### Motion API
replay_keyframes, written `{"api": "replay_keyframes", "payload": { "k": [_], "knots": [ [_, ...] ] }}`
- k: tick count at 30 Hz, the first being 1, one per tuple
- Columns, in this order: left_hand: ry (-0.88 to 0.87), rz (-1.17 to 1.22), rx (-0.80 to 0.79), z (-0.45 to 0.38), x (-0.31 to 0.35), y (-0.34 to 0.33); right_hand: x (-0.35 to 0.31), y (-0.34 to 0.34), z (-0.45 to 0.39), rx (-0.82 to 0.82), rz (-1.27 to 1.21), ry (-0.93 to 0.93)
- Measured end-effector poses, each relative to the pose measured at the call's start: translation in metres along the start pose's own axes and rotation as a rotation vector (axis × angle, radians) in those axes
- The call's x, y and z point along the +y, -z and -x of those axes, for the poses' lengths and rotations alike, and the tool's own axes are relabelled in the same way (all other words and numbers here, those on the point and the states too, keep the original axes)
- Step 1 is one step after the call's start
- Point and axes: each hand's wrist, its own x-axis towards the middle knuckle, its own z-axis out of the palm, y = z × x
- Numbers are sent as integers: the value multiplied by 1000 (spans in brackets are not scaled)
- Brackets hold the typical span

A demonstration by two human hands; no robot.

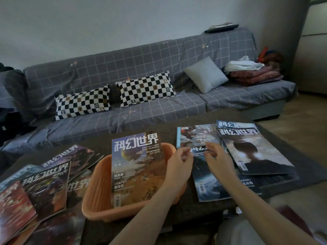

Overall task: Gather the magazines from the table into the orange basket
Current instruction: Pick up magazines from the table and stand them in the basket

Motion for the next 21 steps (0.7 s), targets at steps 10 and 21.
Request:
{"api": "replay_keyframes", "payload": {
  "k": [10,21],
  "knots": [
    [171,134,-160,-22,8,-115,92,85,-13,138,76,-226],
    [320,60,-292,-48,16,-184,135,115,-16,250,323,-180]
  ]
}}
